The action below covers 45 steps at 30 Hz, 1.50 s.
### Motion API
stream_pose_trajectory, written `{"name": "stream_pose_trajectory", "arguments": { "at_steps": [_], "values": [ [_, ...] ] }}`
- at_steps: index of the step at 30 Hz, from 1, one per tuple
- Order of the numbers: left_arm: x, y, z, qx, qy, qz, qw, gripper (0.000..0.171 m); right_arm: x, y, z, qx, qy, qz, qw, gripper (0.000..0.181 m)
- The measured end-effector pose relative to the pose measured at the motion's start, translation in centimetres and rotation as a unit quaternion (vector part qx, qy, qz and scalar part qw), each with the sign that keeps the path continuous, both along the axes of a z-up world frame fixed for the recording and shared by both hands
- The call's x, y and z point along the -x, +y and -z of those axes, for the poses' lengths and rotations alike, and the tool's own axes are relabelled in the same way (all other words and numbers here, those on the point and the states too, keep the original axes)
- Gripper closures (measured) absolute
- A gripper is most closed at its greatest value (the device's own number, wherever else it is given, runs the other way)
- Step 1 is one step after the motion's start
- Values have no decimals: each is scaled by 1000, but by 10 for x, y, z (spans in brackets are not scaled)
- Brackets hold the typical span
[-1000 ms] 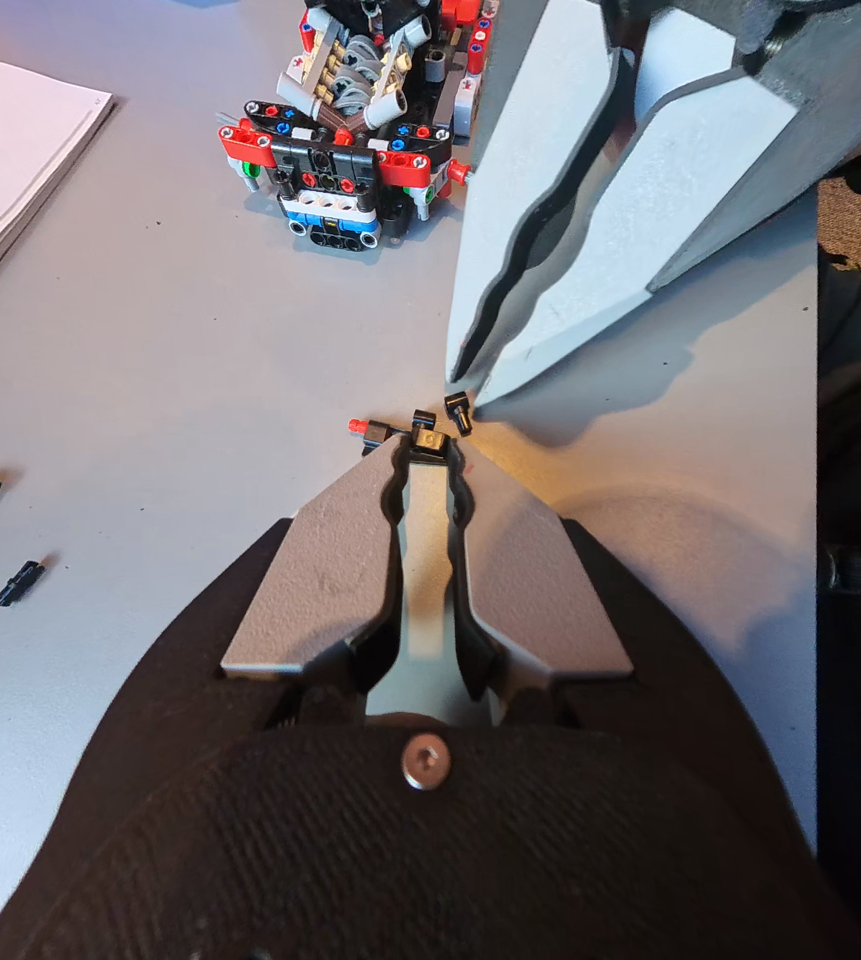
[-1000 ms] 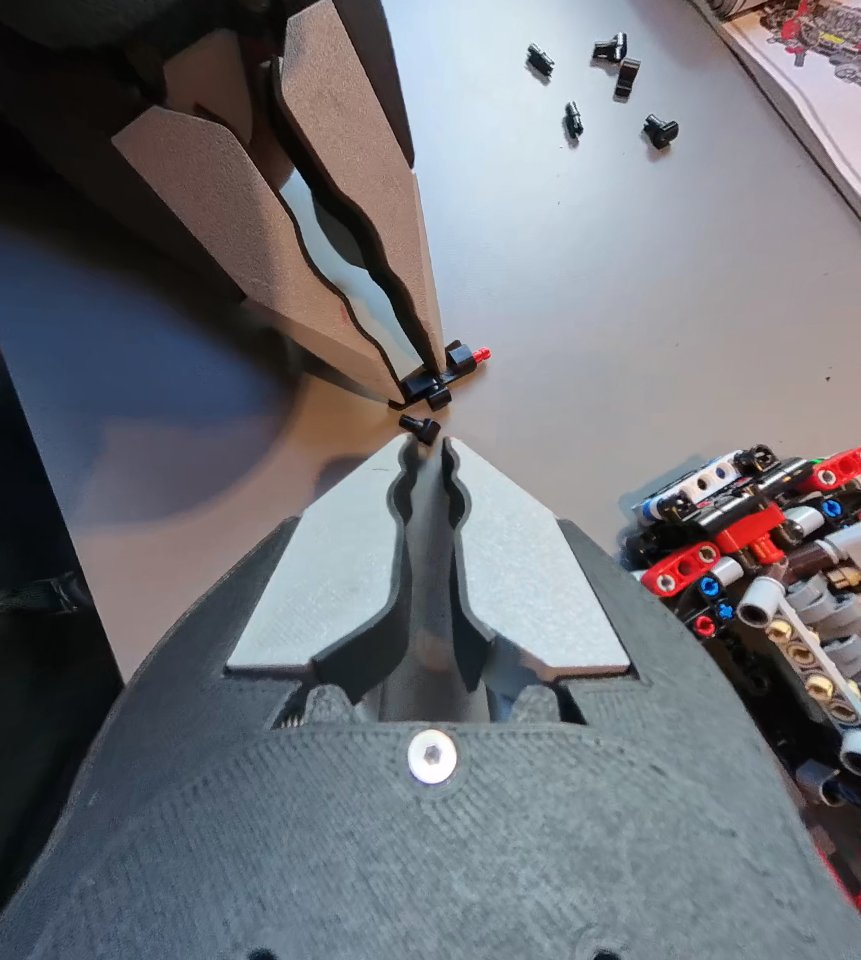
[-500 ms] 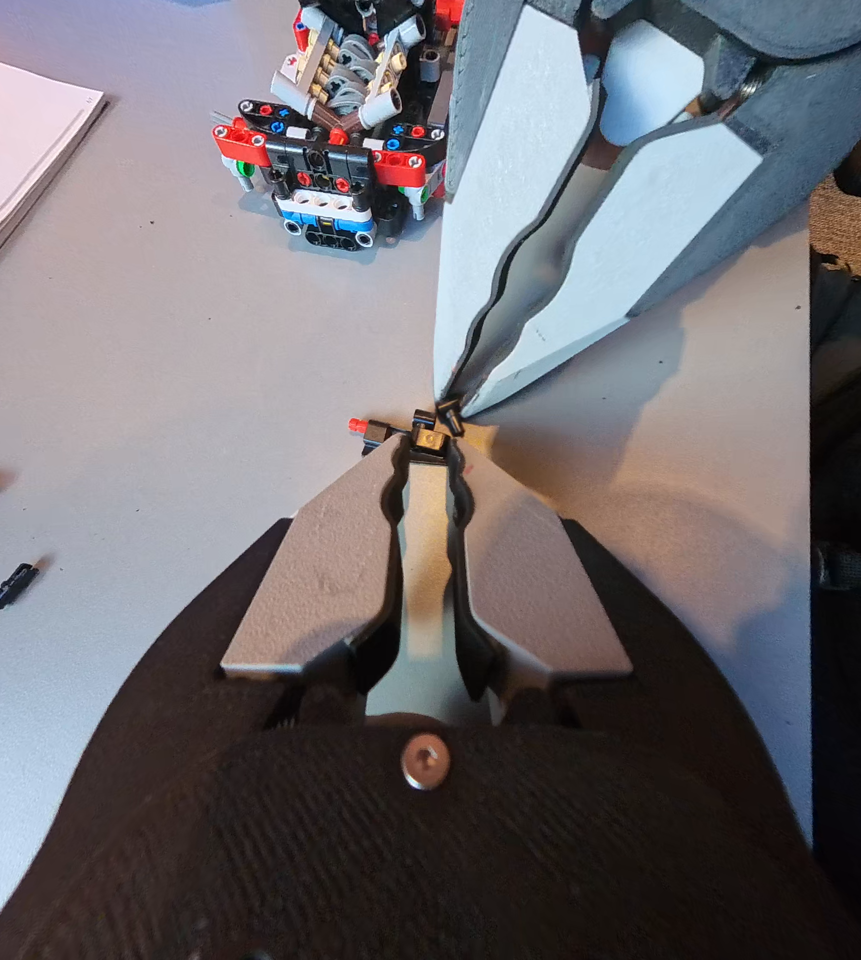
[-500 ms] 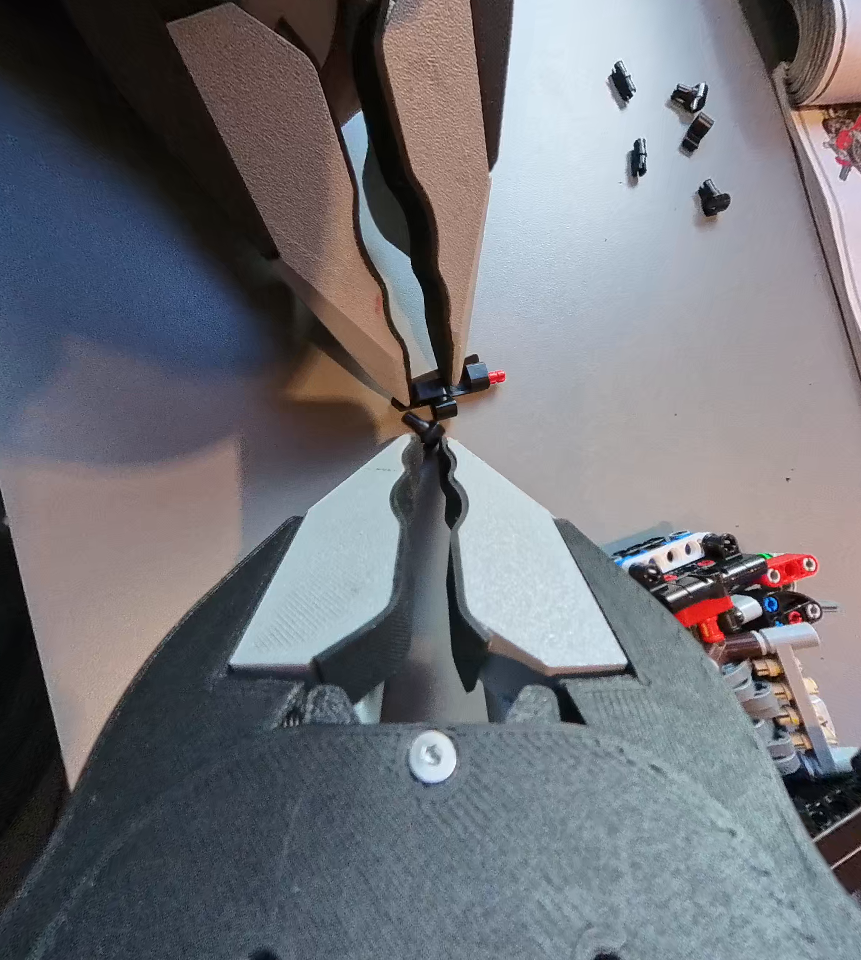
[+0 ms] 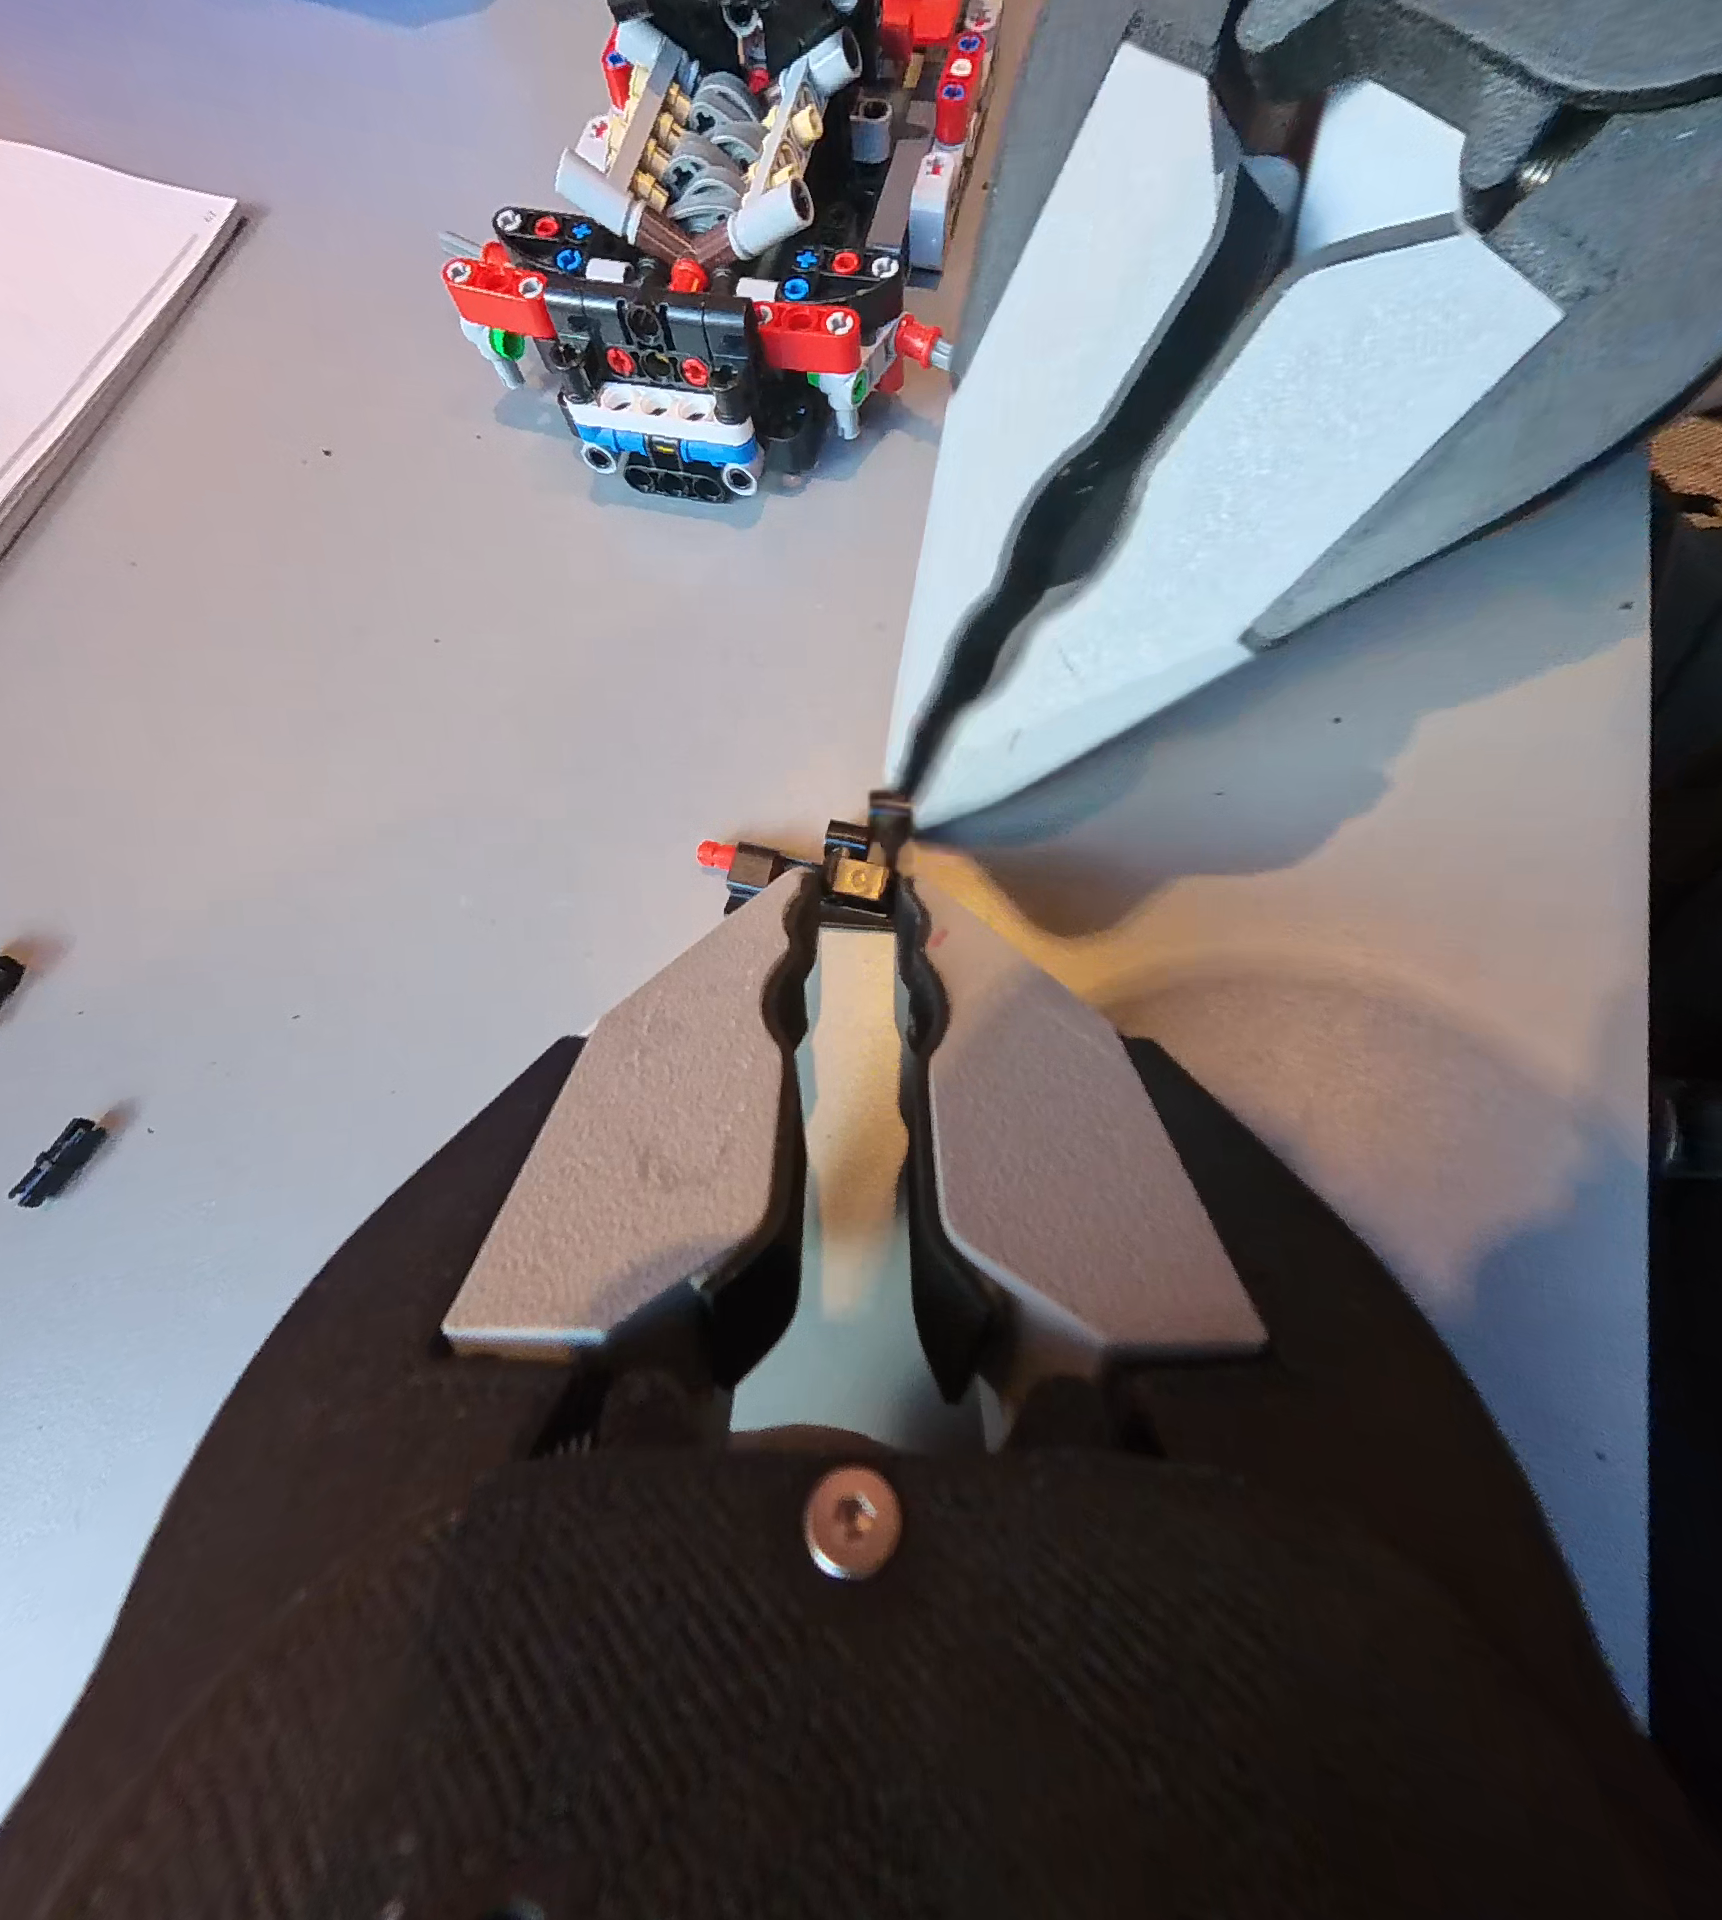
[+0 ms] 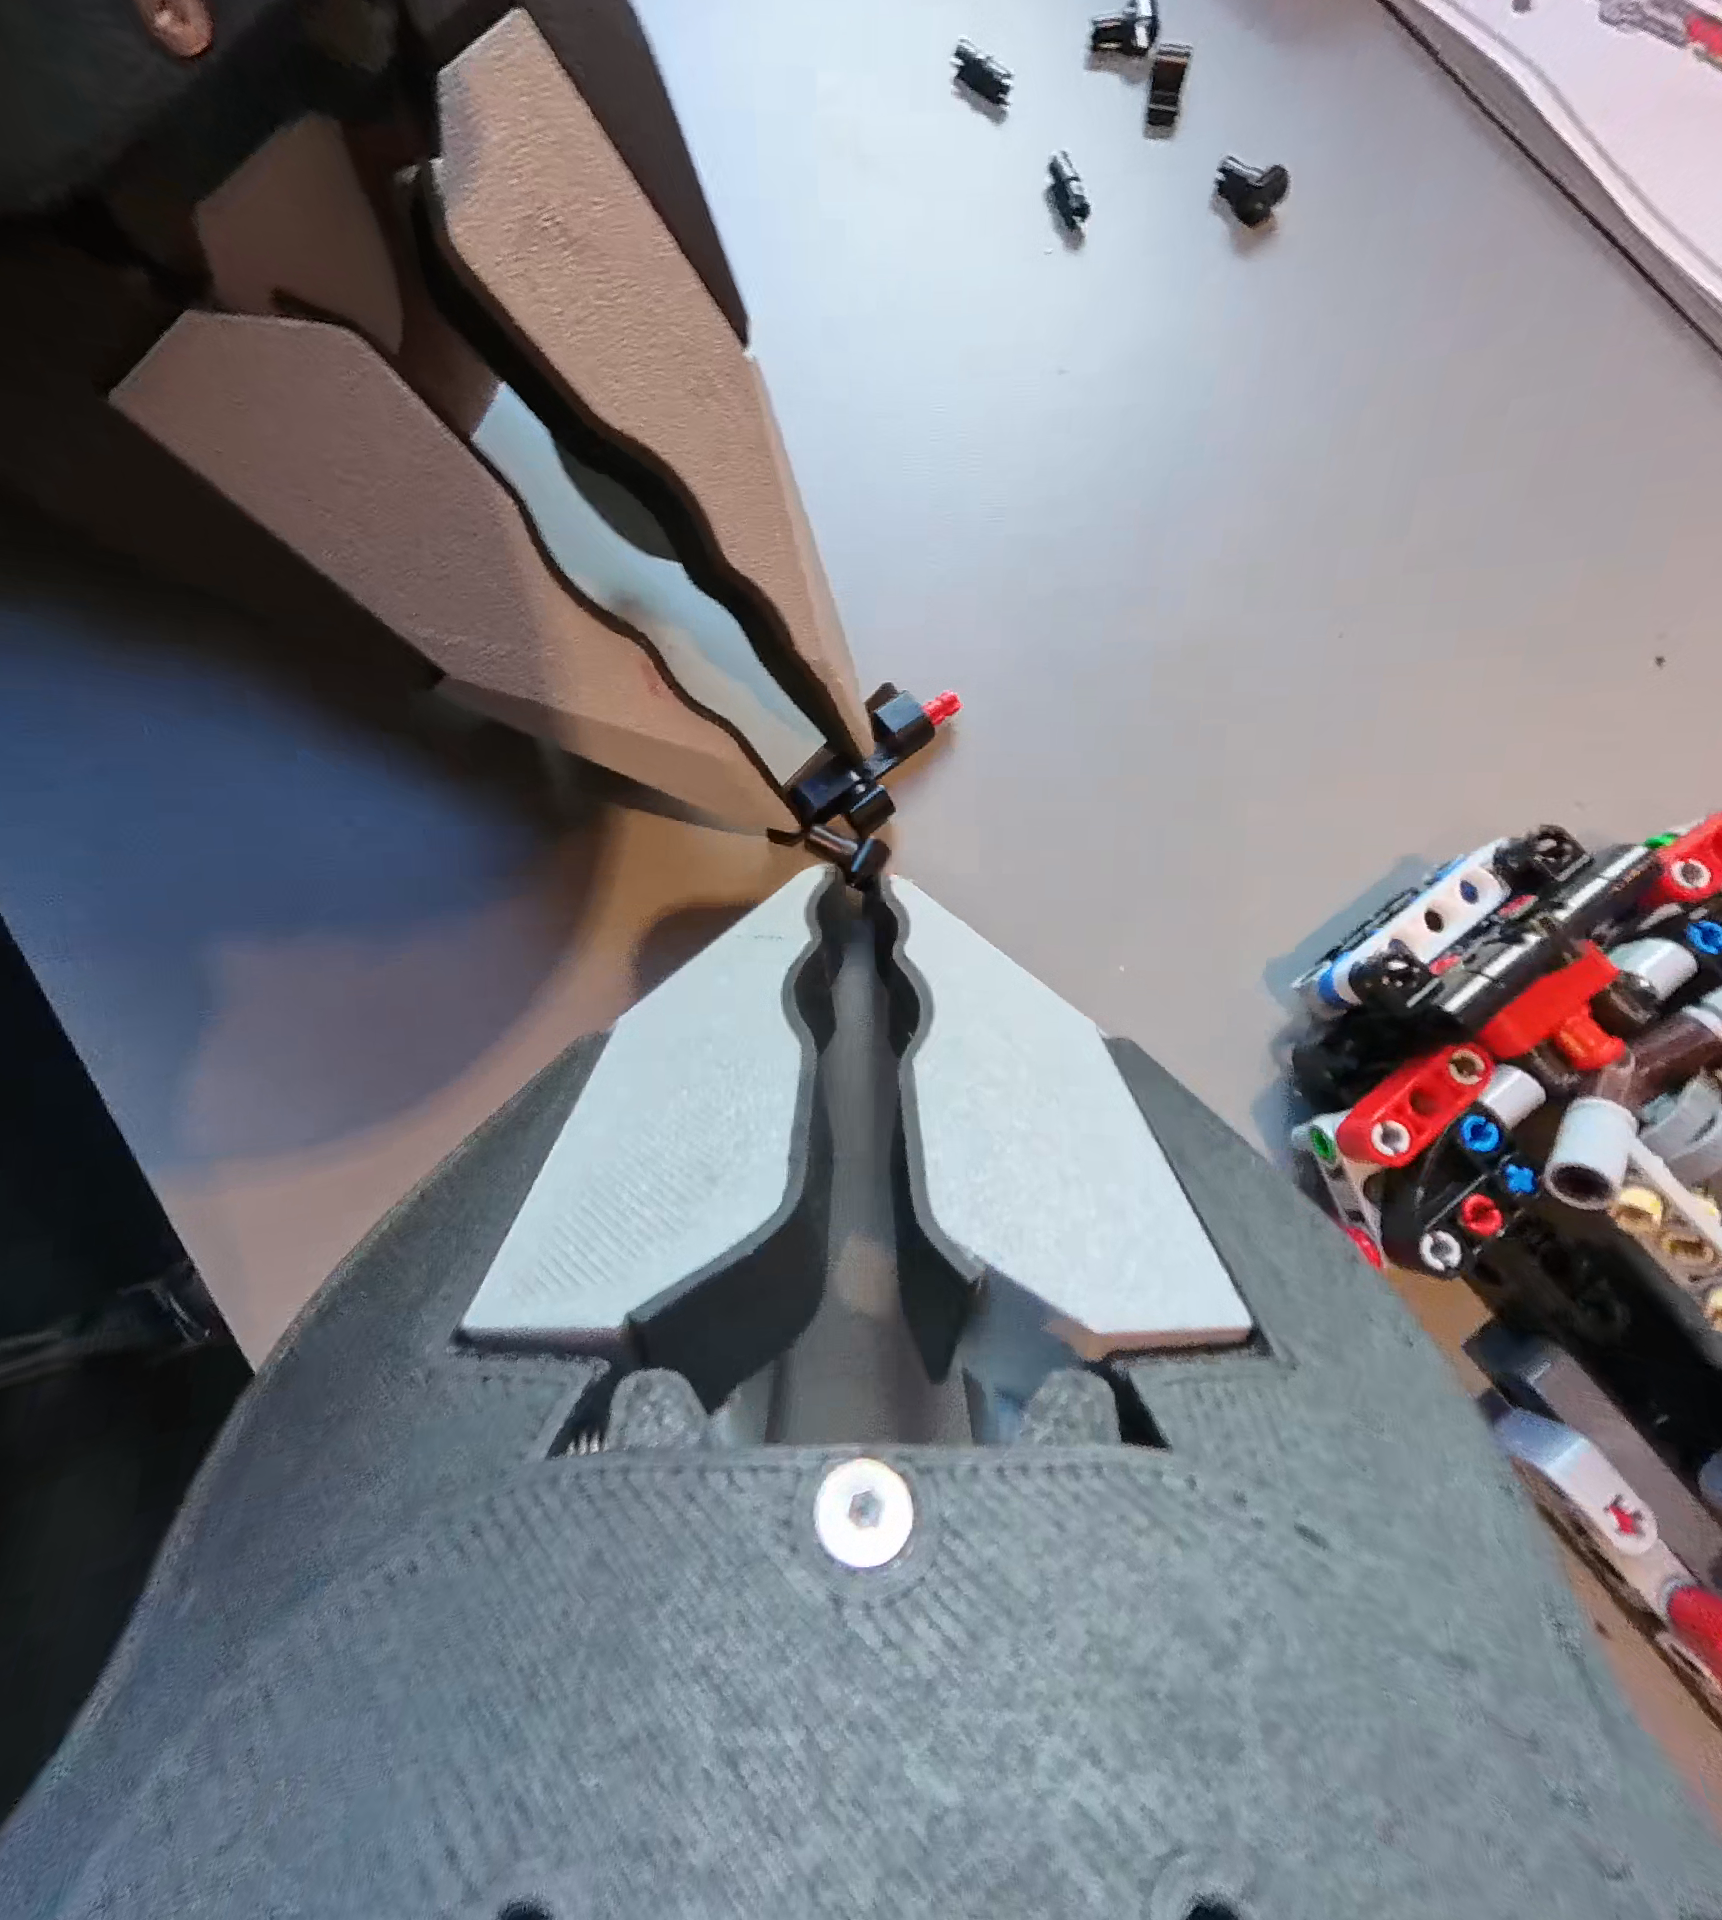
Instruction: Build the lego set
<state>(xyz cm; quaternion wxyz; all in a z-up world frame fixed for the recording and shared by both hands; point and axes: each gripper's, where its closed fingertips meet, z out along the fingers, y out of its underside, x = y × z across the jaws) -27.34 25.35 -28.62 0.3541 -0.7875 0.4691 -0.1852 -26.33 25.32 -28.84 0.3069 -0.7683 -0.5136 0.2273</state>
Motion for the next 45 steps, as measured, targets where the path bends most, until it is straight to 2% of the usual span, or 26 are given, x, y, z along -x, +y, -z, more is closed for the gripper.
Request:
{"name": "stream_pose_trajectory", "arguments": {
  "at_steps": [4, 11, 39, 41, 45],
  "values": [
    [1, 1, 0, -11, 7, -3, 1000, 160, 0, 3, 1, -13, -26, 22, 999, 181],
    [1, 1, 0, -11, 7, -4, 1000, 160, 1, -1, 0, 4, -13, 22, 1000, 181],
    [3, 0, 0, 4, -2, -6, 1000, 160, -3, -1, -6, -10, -10, -16, 1000, 181],
    [3, 0, 0, 3, -2, -6, 1000, 160, -2, -2, -4, -9, -12, -31, 999, 172],
    [3, -1, 0, 6, -4, -4, 1000, 160, 0, 0, -1, -26, -29, -61, 997, 165]
  ]
}}
